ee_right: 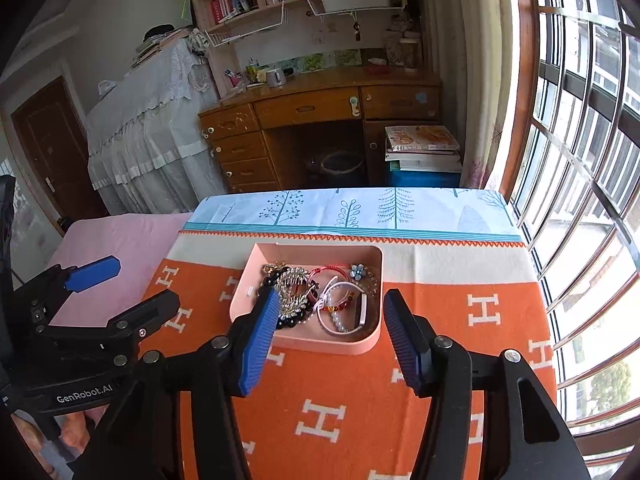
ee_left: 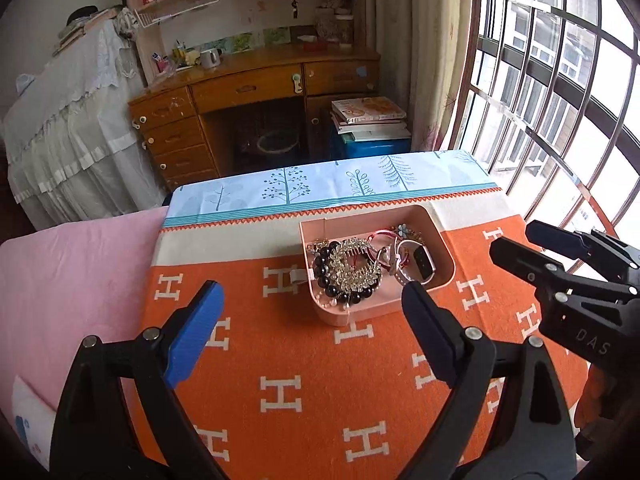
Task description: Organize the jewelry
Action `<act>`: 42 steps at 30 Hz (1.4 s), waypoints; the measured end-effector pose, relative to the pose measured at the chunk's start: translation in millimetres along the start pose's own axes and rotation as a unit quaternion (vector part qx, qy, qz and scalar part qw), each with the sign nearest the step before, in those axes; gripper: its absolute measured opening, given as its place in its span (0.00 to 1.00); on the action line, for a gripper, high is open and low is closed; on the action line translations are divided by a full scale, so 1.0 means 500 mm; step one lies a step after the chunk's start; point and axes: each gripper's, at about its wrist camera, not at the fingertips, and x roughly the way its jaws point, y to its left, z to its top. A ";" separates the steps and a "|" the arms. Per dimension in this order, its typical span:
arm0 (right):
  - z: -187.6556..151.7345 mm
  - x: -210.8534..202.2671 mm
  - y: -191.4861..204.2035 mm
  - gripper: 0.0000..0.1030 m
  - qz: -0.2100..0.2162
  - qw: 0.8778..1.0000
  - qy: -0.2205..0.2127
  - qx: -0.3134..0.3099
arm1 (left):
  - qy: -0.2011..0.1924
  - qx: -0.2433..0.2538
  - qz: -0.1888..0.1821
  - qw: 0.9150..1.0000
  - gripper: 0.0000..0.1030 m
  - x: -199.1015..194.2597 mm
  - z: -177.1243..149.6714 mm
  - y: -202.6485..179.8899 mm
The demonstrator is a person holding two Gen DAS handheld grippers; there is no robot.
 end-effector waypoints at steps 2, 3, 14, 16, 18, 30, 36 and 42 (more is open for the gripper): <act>-0.032 -0.026 0.012 0.56 0.006 1.000 -0.004 -0.003 | -0.005 -0.009 0.004 1.000 0.87 -0.027 -0.031 0.000; -0.047 -0.038 0.017 0.59 0.008 1.000 -0.006 -0.004 | -0.005 -0.017 0.003 1.000 0.87 -0.040 -0.047 0.002; -0.257 -0.172 0.020 0.78 0.034 0.999 -0.033 0.021 | -0.004 -0.047 0.000 0.999 0.87 -0.130 -0.244 -0.021; -0.293 -0.191 0.013 0.83 0.038 0.998 -0.033 0.030 | -0.010 -0.058 0.000 0.998 0.87 -0.145 -0.273 -0.025; -0.328 -0.206 0.010 0.85 0.038 0.998 -0.031 0.036 | -0.008 -0.072 0.006 0.997 0.87 -0.159 -0.299 -0.028; -0.439 -0.278 0.031 0.90 0.030 0.998 -0.037 0.037 | -0.010 -0.081 0.038 0.996 0.87 -0.213 -0.369 -0.052; -0.445 -0.299 0.054 0.90 0.026 0.998 -0.061 0.022 | -0.011 -0.062 0.042 0.997 0.87 -0.219 -0.377 -0.079; -0.437 -0.302 0.058 0.90 0.012 0.997 -0.074 0.011 | -0.018 -0.067 0.046 0.997 0.87 -0.222 -0.375 -0.078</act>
